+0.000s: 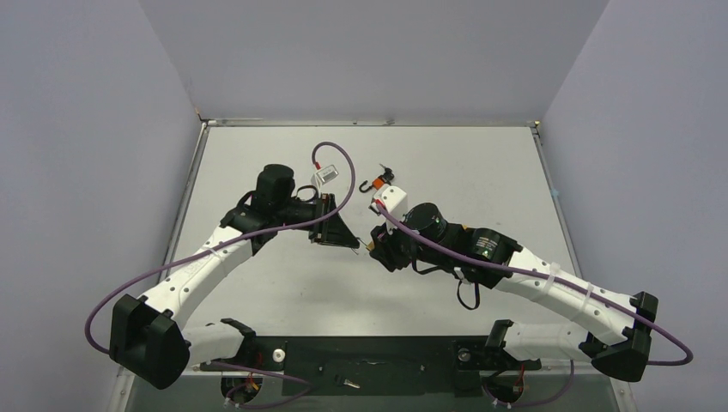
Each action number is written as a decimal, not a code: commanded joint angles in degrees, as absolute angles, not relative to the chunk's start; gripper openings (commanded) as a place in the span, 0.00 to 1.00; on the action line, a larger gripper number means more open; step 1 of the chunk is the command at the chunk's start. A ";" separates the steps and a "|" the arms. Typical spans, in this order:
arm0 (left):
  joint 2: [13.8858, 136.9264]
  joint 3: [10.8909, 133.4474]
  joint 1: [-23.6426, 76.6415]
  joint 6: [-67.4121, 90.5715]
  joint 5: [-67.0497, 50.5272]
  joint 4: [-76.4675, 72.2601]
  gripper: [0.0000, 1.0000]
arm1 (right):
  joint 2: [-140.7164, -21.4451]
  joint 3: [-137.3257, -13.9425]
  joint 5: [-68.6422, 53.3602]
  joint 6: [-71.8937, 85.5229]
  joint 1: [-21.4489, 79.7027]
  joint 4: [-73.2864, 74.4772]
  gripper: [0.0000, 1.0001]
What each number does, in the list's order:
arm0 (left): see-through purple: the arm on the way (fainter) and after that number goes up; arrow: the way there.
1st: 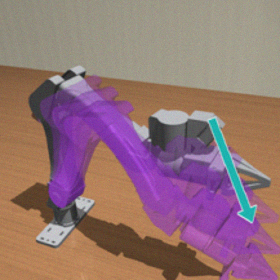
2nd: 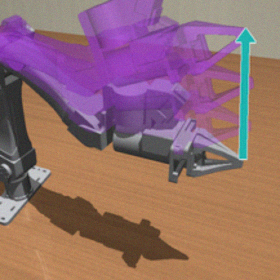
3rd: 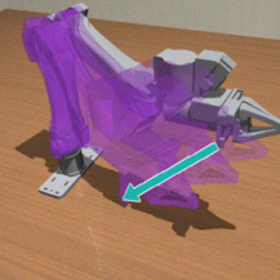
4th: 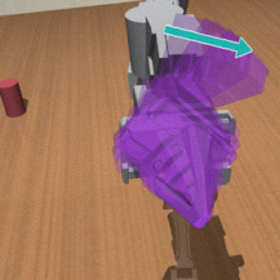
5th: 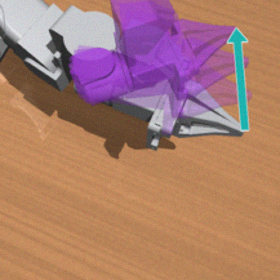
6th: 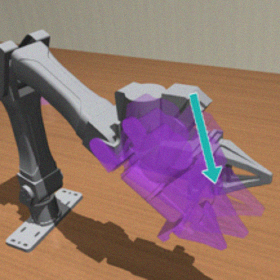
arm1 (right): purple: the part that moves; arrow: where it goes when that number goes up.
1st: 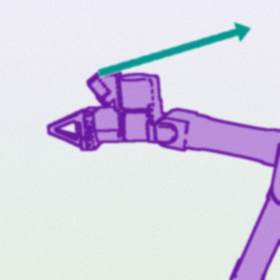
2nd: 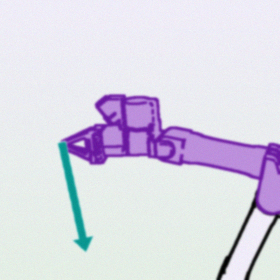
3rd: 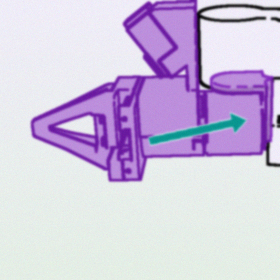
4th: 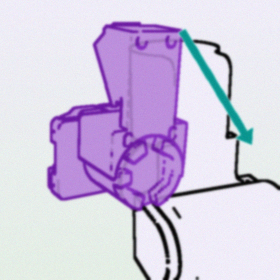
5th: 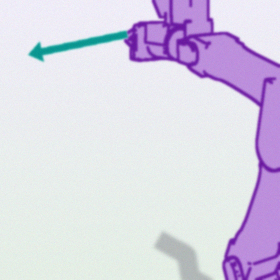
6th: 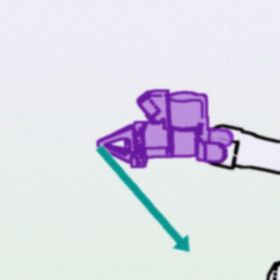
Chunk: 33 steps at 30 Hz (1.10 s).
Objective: Lock with the key
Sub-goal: Pick up the lock from the center of the board.
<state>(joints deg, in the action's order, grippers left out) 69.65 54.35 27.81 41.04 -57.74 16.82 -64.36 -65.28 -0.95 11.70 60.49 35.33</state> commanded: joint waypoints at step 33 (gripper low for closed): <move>56.07 64.90 29.91 50.81 -40.78 5.15 0.00 | -52.87 -67.56 -19.18 12.40 49.47 18.87 0.69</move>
